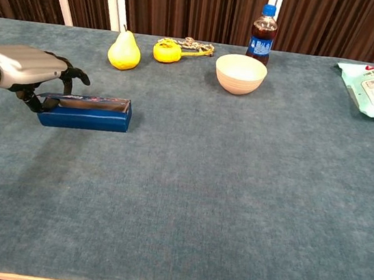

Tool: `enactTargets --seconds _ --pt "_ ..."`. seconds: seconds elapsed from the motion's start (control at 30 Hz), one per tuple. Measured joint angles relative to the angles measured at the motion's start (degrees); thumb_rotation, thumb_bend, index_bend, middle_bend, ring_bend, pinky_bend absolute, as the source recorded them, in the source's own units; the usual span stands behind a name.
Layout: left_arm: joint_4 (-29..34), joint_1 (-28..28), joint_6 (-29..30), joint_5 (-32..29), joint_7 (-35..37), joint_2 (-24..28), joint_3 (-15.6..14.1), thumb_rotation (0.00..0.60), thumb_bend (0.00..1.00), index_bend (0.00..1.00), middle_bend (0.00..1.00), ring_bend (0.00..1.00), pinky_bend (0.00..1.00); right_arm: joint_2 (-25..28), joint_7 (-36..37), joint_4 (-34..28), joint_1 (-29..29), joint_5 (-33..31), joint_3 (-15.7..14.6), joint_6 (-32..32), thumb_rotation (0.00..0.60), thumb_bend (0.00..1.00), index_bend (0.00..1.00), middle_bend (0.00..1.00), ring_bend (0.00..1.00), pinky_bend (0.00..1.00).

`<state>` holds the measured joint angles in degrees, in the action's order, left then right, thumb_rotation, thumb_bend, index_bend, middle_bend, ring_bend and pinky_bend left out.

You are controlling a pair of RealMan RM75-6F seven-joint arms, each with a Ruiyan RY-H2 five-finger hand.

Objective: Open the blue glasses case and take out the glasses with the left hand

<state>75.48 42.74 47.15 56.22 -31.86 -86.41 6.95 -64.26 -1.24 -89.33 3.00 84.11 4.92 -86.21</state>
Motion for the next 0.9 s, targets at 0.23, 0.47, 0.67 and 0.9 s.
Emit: enactTargets --seconds 0.23,0.47,0.67,0.9 --pt "-3.0 0.9 0.5 -1.1 -0.4 -1.7 0.7 0.600 0.55 0.12 0.26 0.00 0.06 0.0 -0.1 -0.1 0.0 -0.3 0.1 0.1 0.600 0.14 0.00 0.00 0.00 0.21" --pt "-10.1 3.4 0.4 -3.1 -1.5 -6.1 2.6 0.600 0.55 0.12 0.25 0.00 0.06 -0.2 -0.5 -0.3 -0.1 -0.5 0.1 0.1 0.600 0.14 0.00 0.00 0.00 0.21" --pt "-18.5 6.4 1.4 -4.1 -1.8 -12.2 5.3 0.600 0.54 0.12 0.23 0.00 0.06 0.0 -0.5 -0.5 -0.3 -0.7 0.2 -0.1 0.600 0.14 0.00 0.00 0.00 0.21" --pt "-13.3 5.1 4.5 -2.9 -0.4 -10.5 5.4 0.600 0.52 0.12 0.23 0.05 0.18 0.2 0.0 -0.5 -0.4 -0.8 0.2 -0.1 0.600 0.14 0.00 0.00 0.00 0.21"
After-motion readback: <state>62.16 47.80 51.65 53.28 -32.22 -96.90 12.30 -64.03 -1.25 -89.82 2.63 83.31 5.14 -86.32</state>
